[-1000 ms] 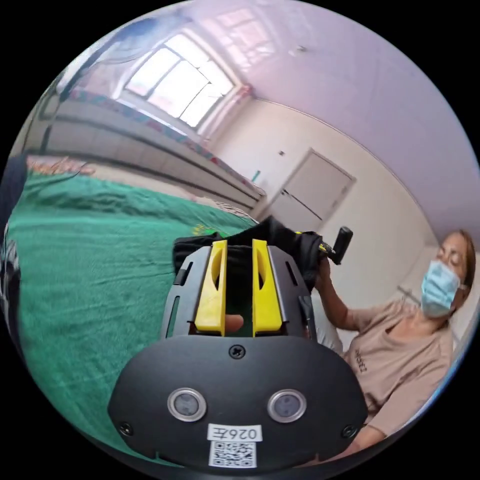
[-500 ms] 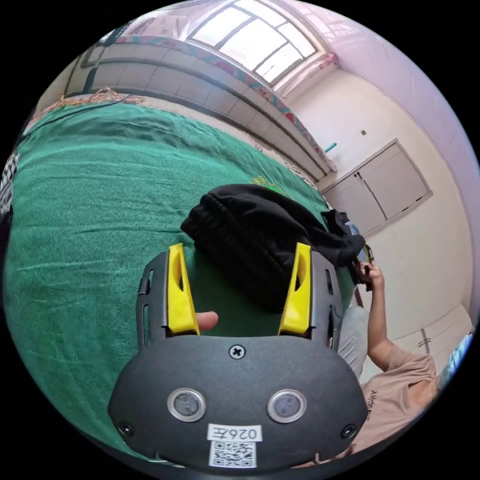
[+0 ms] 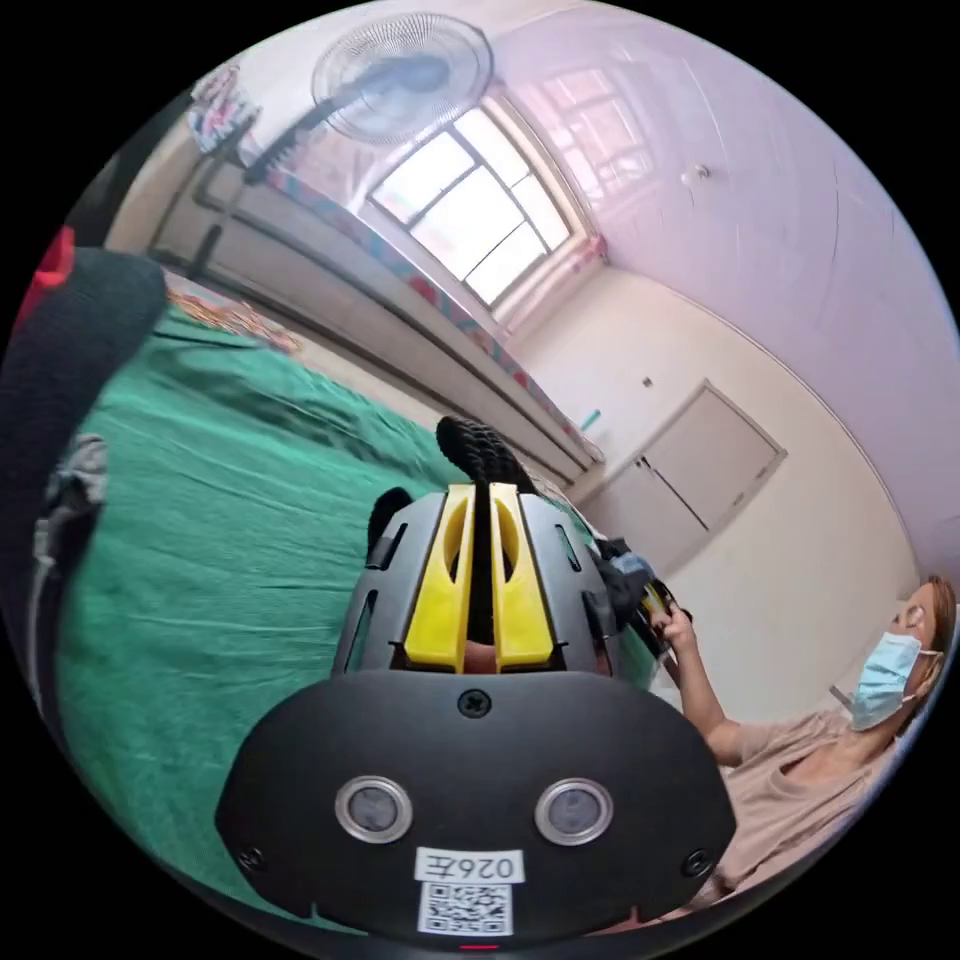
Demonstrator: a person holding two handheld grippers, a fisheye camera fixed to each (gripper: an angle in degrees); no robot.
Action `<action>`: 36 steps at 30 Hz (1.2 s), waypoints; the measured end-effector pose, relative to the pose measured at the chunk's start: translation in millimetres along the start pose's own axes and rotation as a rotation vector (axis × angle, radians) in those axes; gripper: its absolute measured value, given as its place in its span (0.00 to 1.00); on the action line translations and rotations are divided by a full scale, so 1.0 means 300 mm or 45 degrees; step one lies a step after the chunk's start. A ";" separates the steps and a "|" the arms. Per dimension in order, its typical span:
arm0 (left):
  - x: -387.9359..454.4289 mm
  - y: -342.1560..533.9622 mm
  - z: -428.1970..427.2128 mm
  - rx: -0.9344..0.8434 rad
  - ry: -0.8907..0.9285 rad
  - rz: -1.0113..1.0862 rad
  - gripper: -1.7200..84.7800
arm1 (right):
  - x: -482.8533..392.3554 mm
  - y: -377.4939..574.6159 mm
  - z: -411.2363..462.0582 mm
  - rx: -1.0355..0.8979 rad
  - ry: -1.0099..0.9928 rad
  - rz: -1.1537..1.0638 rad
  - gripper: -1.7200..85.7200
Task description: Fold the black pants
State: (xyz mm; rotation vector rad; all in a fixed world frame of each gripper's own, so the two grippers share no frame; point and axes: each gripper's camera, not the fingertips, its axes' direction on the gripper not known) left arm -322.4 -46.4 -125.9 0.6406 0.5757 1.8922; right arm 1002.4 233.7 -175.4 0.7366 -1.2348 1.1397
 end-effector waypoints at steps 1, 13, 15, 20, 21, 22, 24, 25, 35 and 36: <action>-0.016 0.008 -0.036 0.020 -0.062 -0.034 0.05 | -0.038 0.004 -0.038 0.074 0.051 -0.003 0.07; 0.076 0.076 -0.162 0.136 -0.493 0.007 0.10 | -0.177 0.069 -0.194 0.256 0.033 0.165 0.10; 0.143 0.058 -0.112 0.063 -0.466 0.128 0.11 | -0.168 0.088 -0.218 0.281 0.011 0.214 0.10; 0.206 0.035 0.053 -0.137 -0.449 0.246 0.14 | -0.186 0.157 -0.259 0.327 0.000 0.234 0.11; 0.210 0.030 0.096 -0.186 -0.418 0.255 0.15 | -0.196 0.179 -0.266 0.331 0.009 0.220 0.11; 0.210 0.027 0.118 -0.210 -0.395 0.252 0.16 | -0.210 0.198 -0.261 0.323 0.026 0.189 0.11; 0.190 0.015 0.199 -0.290 -0.269 0.177 0.21 | -0.232 0.219 -0.242 0.270 0.038 0.133 0.11; 0.181 0.013 0.218 -0.305 -0.234 0.152 0.22 | -0.239 0.236 -0.234 0.242 0.043 0.112 0.11; 0.242 -0.022 0.407 -0.410 -0.280 0.172 0.26 | 0.022 0.601 -0.473 0.703 -0.110 0.399 0.09; 0.258 -0.026 0.435 -0.430 -0.312 0.191 0.26 | -0.042 0.616 -0.433 0.614 -0.088 0.253 0.09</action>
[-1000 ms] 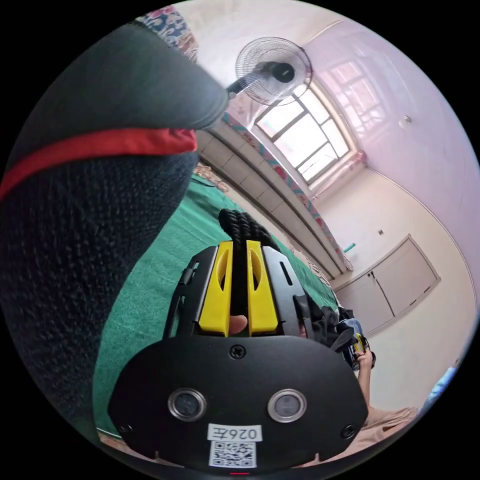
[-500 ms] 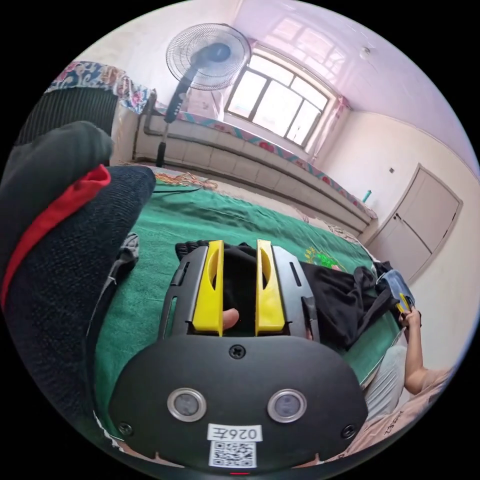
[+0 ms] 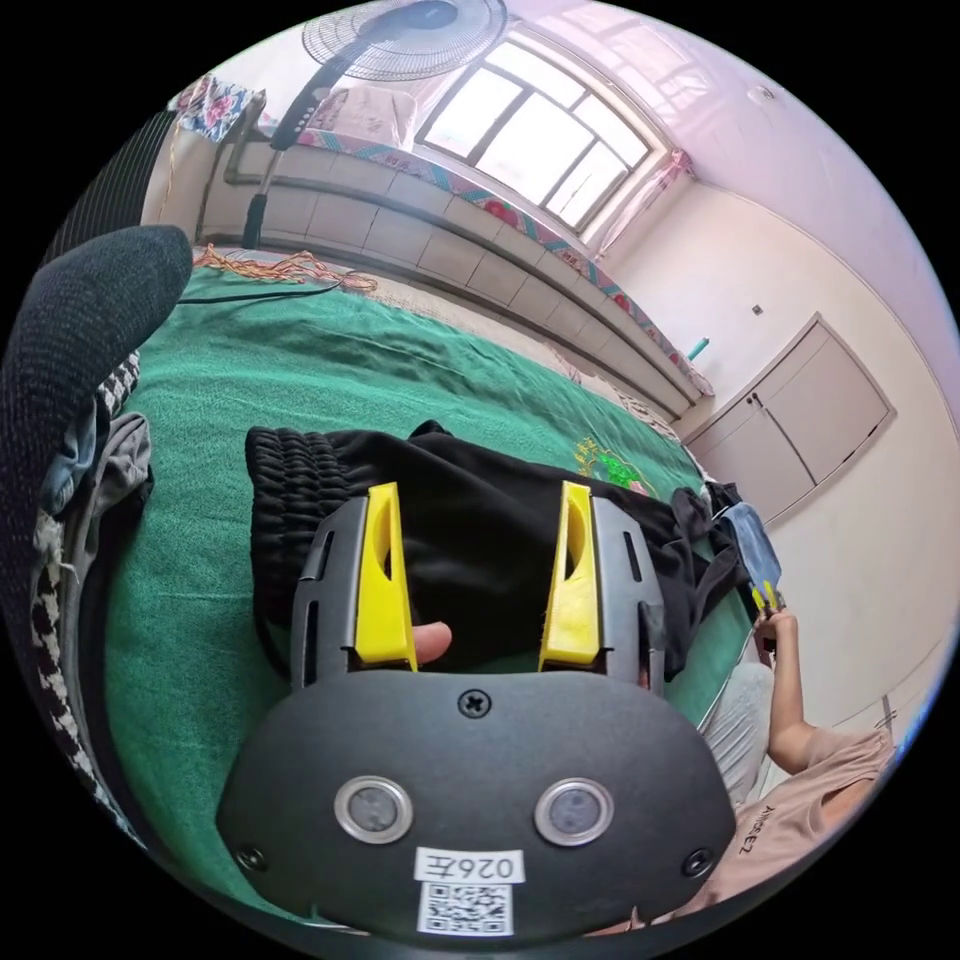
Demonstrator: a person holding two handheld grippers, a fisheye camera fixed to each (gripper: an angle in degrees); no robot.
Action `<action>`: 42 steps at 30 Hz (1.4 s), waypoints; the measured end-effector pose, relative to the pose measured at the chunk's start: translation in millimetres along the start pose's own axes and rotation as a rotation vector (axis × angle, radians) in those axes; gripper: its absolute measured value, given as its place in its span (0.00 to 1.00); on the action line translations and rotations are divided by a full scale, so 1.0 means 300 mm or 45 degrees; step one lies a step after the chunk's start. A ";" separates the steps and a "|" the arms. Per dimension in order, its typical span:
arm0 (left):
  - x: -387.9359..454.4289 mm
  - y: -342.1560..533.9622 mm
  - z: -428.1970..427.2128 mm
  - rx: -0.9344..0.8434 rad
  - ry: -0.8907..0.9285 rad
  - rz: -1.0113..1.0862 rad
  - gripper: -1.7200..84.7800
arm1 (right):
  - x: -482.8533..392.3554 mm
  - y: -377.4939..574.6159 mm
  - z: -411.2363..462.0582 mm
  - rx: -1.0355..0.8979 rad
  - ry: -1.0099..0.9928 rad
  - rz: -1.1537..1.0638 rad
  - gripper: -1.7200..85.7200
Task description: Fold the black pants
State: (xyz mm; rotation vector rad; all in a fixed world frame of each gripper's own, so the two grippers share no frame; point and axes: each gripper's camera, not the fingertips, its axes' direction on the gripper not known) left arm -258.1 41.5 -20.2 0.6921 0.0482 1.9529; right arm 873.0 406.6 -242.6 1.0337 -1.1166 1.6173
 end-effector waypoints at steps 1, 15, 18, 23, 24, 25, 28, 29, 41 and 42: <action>0.010 -0.006 0.009 -0.008 -0.019 0.006 0.26 | -0.080 0.064 0.057 -0.134 0.000 -0.198 0.09; 0.227 -0.120 0.143 -0.114 -0.364 0.290 0.16 | 0.122 1.140 0.579 -1.235 0.624 -1.251 0.14; 0.219 -0.146 0.106 -0.104 -0.262 0.233 0.10 | 0.193 1.229 0.526 -1.281 0.662 -1.353 0.08; 0.198 -0.170 -0.013 0.054 -0.046 0.149 0.08 | 0.265 1.235 0.317 -1.138 0.409 -1.290 0.03; 0.213 -0.172 -0.048 0.103 -0.013 0.166 0.08 | 0.264 1.233 0.248 -1.091 0.315 -1.288 0.03; 0.224 -0.172 -0.066 0.129 -0.002 0.183 0.08 | 0.259 1.232 0.174 -1.048 0.217 -1.299 0.02; 0.274 -0.165 -0.169 0.249 0.073 0.322 0.08 | 0.236 1.205 -0.027 -0.980 -0.118 -1.330 0.02; 0.285 -0.165 -0.211 0.265 0.153 0.415 0.08 | 0.232 1.193 -0.066 -0.996 -0.219 -1.330 0.02; 0.049 -0.115 -0.368 0.093 0.571 0.539 0.02 | 0.467 1.127 -0.568 -1.915 -0.528 -1.919 0.02; -0.041 -0.118 -0.367 0.149 0.651 0.371 0.02 | 0.517 1.145 -0.558 -2.019 -0.462 -1.908 0.02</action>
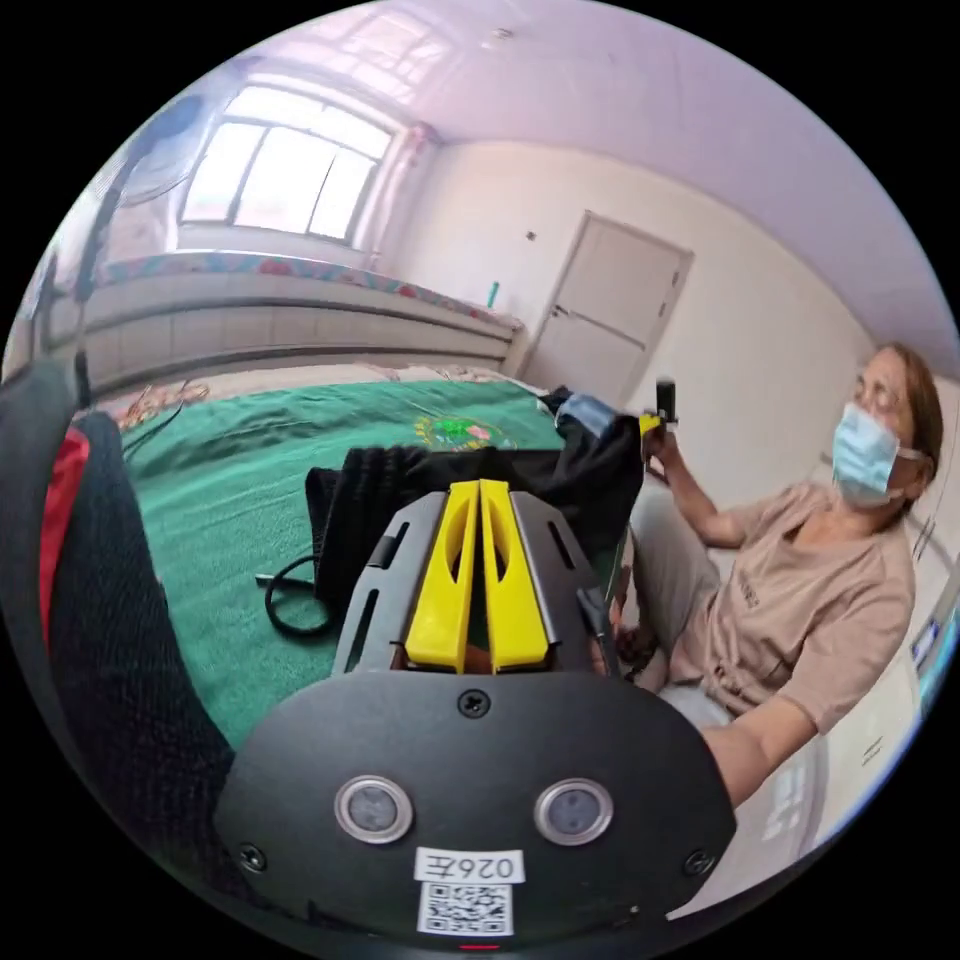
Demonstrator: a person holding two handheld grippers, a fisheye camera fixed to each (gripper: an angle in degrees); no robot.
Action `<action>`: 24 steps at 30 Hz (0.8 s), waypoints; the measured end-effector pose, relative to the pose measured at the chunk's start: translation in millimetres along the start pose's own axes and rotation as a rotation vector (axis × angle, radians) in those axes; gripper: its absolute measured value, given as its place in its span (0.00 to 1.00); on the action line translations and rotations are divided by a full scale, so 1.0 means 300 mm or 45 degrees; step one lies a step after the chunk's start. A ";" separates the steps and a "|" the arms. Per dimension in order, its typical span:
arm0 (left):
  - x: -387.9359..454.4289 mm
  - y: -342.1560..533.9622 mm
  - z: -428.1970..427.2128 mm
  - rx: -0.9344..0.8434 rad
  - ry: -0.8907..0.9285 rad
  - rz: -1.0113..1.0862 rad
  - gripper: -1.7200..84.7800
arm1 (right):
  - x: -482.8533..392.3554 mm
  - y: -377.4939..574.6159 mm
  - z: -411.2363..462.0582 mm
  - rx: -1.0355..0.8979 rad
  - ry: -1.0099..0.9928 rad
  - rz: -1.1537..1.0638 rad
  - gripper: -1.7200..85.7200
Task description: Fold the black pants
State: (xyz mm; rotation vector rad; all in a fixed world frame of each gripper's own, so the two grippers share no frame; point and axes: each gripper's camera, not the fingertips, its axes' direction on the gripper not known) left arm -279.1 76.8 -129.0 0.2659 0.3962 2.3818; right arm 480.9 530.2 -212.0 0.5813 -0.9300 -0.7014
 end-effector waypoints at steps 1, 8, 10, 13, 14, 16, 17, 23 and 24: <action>-0.029 0.010 -0.018 0.050 0.006 -0.060 0.01 | 0.005 0.016 0.034 -0.043 -0.021 -0.001 0.02; -0.019 -0.046 0.124 0.093 -0.648 -0.252 0.02 | 0.029 0.100 -0.071 0.419 0.100 0.045 0.01; -0.023 -0.076 0.184 0.067 -0.691 -0.232 0.03 | 0.066 0.176 -0.152 0.795 -0.003 0.060 0.01; -0.068 -0.120 0.328 -0.147 -0.626 -0.197 0.05 | 0.118 0.182 -0.137 0.973 0.219 0.311 0.01; -0.097 -0.130 0.411 -0.325 -0.531 -0.177 0.03 | 0.129 0.160 -0.115 0.923 0.275 0.353 0.01; -0.147 -0.121 0.559 -0.663 -0.383 -0.192 0.02 | 0.189 0.023 0.023 0.578 0.351 0.398 0.01; -0.156 -0.103 0.638 -0.823 -0.373 -0.161 0.01 | 0.204 -0.015 0.068 0.482 0.342 0.390 0.01; -0.052 -0.134 0.574 -0.683 -0.400 0.005 0.01 | 0.240 -0.232 0.660 -0.701 0.170 0.101 0.01; -0.036 -0.138 0.498 -0.540 -0.359 0.004 0.01 | 0.210 -0.216 0.735 -0.855 0.106 -0.007 0.01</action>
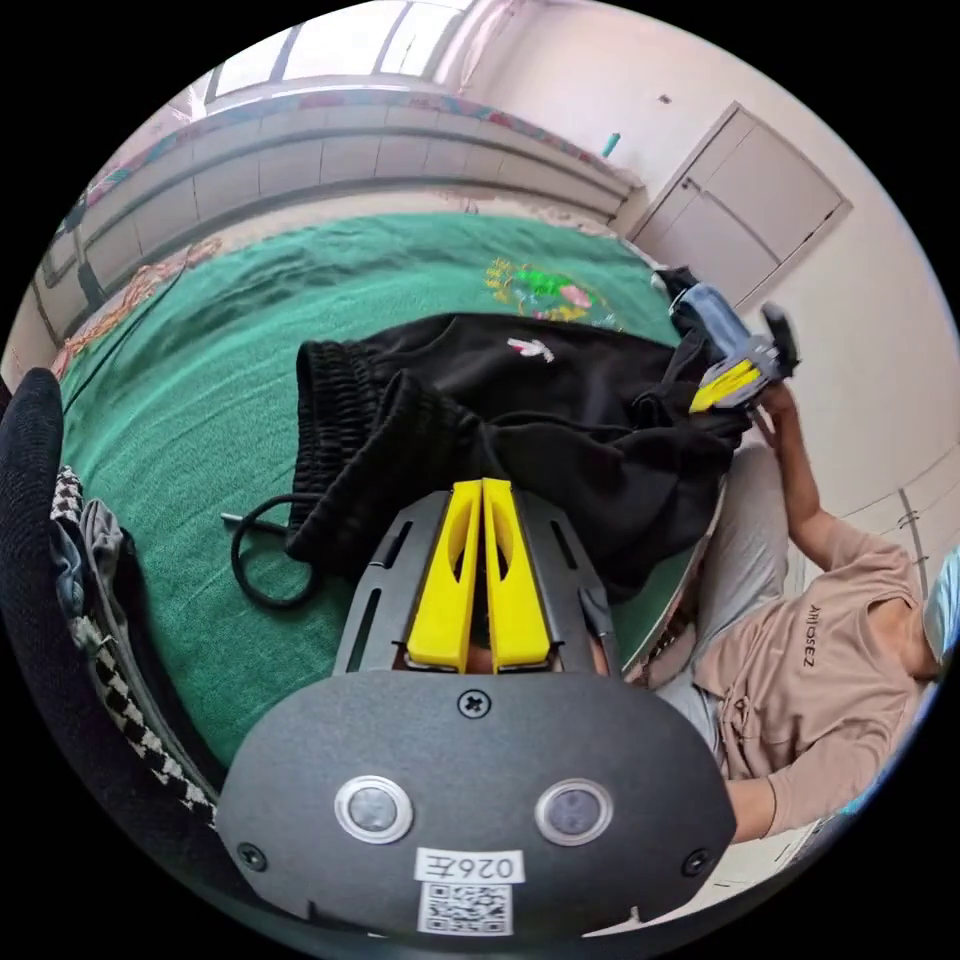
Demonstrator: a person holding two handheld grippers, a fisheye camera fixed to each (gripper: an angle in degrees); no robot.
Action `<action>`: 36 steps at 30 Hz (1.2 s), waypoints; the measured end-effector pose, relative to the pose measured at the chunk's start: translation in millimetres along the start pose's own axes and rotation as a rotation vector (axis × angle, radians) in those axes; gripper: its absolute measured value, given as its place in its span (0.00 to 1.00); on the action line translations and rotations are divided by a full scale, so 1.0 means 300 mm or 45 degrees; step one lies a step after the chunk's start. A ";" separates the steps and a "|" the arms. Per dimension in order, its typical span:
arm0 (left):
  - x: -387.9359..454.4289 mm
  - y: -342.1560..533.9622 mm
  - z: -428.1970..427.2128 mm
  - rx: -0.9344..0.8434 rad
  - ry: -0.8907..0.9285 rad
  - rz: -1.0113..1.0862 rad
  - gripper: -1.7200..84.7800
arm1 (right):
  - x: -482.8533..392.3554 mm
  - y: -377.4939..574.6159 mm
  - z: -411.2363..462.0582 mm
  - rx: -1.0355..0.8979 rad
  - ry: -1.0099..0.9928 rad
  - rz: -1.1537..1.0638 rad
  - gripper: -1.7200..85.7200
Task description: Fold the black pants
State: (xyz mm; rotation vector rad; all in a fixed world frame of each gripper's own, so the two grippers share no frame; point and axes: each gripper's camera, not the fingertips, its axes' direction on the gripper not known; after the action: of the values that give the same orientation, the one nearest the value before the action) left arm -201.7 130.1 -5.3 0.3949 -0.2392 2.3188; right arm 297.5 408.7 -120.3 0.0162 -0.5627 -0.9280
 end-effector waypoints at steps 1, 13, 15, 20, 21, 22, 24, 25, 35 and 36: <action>-0.005 0.017 -0.040 0.081 0.013 -0.013 0.01 | -0.031 -0.011 0.040 -0.090 -0.026 -0.102 0.01; -0.114 -0.001 -0.109 0.493 -0.422 -0.216 0.20 | 0.105 0.033 -0.074 0.110 0.038 0.084 0.01; -0.170 -0.088 -0.003 0.344 -0.432 -0.215 0.21 | 0.133 0.054 -0.122 0.220 0.057 0.143 0.01; -0.306 -0.240 0.225 0.022 -0.345 -0.260 0.26 | 0.267 0.145 -0.258 0.627 0.006 0.435 0.01; -0.339 -0.269 0.308 -0.146 -0.315 -0.269 0.27 | 0.302 0.162 -0.275 0.693 -0.019 0.507 0.01; -0.348 -0.279 0.358 -0.251 -0.305 -0.260 0.26 | 0.330 0.173 -0.285 0.731 -0.021 0.578 0.01; -0.280 -0.305 0.417 -0.327 -0.462 -0.104 0.23 | 0.363 0.185 -0.292 0.737 0.034 0.693 0.01; -0.264 -0.312 0.425 -0.343 -0.458 -0.069 0.22 | 0.381 0.195 -0.295 0.726 0.094 0.788 0.01; -0.234 -0.002 0.095 0.156 -0.399 -0.246 0.09 | 0.516 0.359 -0.290 0.434 0.270 1.383 0.01; -0.249 0.049 0.069 0.181 -0.380 -0.305 0.09 | 0.509 0.395 -0.318 0.478 0.243 1.435 0.01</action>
State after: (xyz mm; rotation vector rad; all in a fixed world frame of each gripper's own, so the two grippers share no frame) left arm -158.2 64.8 -13.1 0.7989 -0.1611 2.0420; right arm 502.3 343.7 -103.3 0.1119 -0.4578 0.2792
